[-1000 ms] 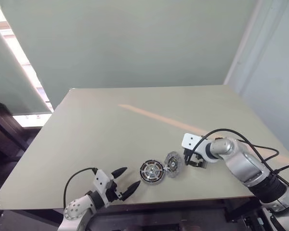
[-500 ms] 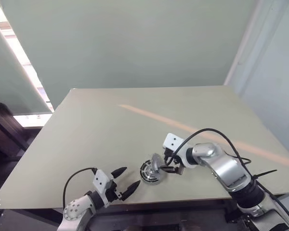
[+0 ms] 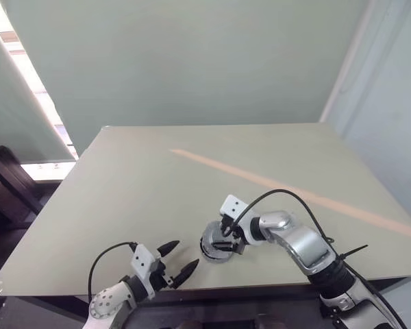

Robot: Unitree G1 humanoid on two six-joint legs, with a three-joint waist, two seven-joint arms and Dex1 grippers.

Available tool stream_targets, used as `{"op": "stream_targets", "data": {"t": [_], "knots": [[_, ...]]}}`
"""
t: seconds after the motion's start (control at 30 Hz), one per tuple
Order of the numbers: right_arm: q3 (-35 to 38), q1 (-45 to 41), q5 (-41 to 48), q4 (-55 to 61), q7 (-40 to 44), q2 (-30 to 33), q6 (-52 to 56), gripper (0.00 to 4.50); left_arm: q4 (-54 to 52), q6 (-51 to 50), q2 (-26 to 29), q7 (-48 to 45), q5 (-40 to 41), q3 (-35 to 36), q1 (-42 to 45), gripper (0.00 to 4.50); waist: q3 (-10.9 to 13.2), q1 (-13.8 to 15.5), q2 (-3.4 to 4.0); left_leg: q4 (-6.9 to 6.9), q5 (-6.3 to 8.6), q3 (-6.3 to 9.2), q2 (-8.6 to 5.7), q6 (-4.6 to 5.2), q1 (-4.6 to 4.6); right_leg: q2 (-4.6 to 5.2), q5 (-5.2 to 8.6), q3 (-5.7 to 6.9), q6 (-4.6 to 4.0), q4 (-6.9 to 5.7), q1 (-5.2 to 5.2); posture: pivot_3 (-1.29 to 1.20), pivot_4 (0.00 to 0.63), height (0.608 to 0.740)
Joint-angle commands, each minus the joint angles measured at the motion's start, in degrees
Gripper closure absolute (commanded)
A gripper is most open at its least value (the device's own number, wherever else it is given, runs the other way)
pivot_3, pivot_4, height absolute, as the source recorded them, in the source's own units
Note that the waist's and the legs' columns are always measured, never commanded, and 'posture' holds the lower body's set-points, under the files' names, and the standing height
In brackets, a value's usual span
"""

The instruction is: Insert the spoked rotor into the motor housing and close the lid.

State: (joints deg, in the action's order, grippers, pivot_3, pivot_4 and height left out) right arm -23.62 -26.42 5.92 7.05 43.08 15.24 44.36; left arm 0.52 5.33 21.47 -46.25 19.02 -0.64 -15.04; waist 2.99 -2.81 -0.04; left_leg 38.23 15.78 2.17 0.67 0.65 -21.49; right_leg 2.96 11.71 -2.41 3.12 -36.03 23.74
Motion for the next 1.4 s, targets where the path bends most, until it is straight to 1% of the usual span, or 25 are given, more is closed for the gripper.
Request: {"op": "stream_targets", "data": {"t": [0.03,0.17,0.27,0.43,0.57,0.7,0.8,0.9,1.27,1.4], "knots": [[6.54,1.08,6.12,3.25,2.23,-0.31,-3.35,0.05,-2.13,0.78,-0.12,-0.07,0.47,0.41,0.48,0.00,0.00,0.00,0.00,0.01,0.00,0.00,0.00,0.00,0.01,0.00,0.00,0.00,0.00,0.00,-0.01,0.00,0.000,0.740],[10.62,4.08,10.66,6.02,3.30,0.03,-4.50,0.05,-1.93,0.74,-0.04,-0.35,0.53,0.35,0.68,0.00,-0.01,0.00,0.00,0.01,0.00,0.02,0.00,0.00,0.02,-0.01,0.00,0.01,0.00,0.02,-0.06,0.00,0.000,0.740],[11.36,6.73,11.62,6.53,4.21,0.92,-7.84,0.05,-1.68,0.69,0.05,-0.71,0.60,0.24,1.02,0.00,-0.02,0.00,-0.01,0.01,0.00,0.02,0.00,0.00,0.06,-0.01,0.00,0.00,0.01,0.02,-0.10,0.00,0.000,0.740],[12.53,9.19,14.56,4.44,5.75,0.36,-10.71,0.05,-1.46,0.64,0.48,-1.77,0.39,-0.05,2.10,0.00,-0.01,-0.01,-0.01,0.01,0.00,0.00,0.01,0.00,0.37,-0.02,0.06,-0.01,-0.10,-0.01,-0.36,0.00,0.000,0.740],[11.33,10.60,13.15,1.94,7.25,1.10,-16.68,0.05,-1.27,0.57,0.67,-2.31,0.34,0.02,2.73,0.00,-0.02,0.00,-0.01,0.01,0.00,-0.03,0.02,0.00,0.54,-0.03,0.08,-0.02,-0.12,-0.03,-0.51,0.00,0.000,0.740],[8.97,11.46,11.24,-0.72,8.25,2.14,-20.01,0.05,-1.12,0.51,0.92,-2.67,0.32,0.21,2.95,0.00,-0.02,0.00,-0.01,0.01,0.00,-0.07,0.02,0.00,0.54,-0.03,0.08,-0.07,-0.12,-0.03,-0.51,0.00,0.000,0.740],[8.25,11.36,10.62,-2.95,8.06,1.79,-21.65,0.05,-0.99,0.91,1.06,-2.95,0.28,0.42,3.05,0.00,-0.02,0.00,-0.01,0.01,0.00,-0.07,0.02,0.00,0.55,-0.04,0.08,-0.07,-0.12,-0.05,-0.50,0.00,0.000,0.740],[7.28,10.93,9.49,-5.09,8.16,1.66,-23.17,0.00,-1.88,-1.27,1.71,-3.17,0.97,0.41,2.73,0.54,-0.02,0.00,-0.02,0.01,0.00,-0.08,0.02,0.00,0.55,-0.04,0.08,-0.08,-0.12,-0.07,-0.50,0.00,0.000,0.740],[6.38,8.98,7.38,-13.19,9.13,-0.41,-29.54,0.00,-2.83,-2.86,2.92,-3.78,1.06,0.69,2.18,4.44,-0.02,0.00,-0.02,0.01,0.00,-0.07,0.02,0.00,0.57,-0.04,0.08,-0.08,-0.12,-0.08,-0.50,0.00,0.000,0.740],[5.99,8.91,7.05,-14.81,9.90,-1.45,-31.40,0.00,-3.09,-2.85,3.13,-3.79,1.17,1.01,1.92,4.48,-0.02,0.00,-0.02,0.01,0.00,-0.07,0.02,0.00,0.57,-0.04,0.08,-0.09,-0.12,-0.09,-0.50,0.00,0.000,0.740]]}}
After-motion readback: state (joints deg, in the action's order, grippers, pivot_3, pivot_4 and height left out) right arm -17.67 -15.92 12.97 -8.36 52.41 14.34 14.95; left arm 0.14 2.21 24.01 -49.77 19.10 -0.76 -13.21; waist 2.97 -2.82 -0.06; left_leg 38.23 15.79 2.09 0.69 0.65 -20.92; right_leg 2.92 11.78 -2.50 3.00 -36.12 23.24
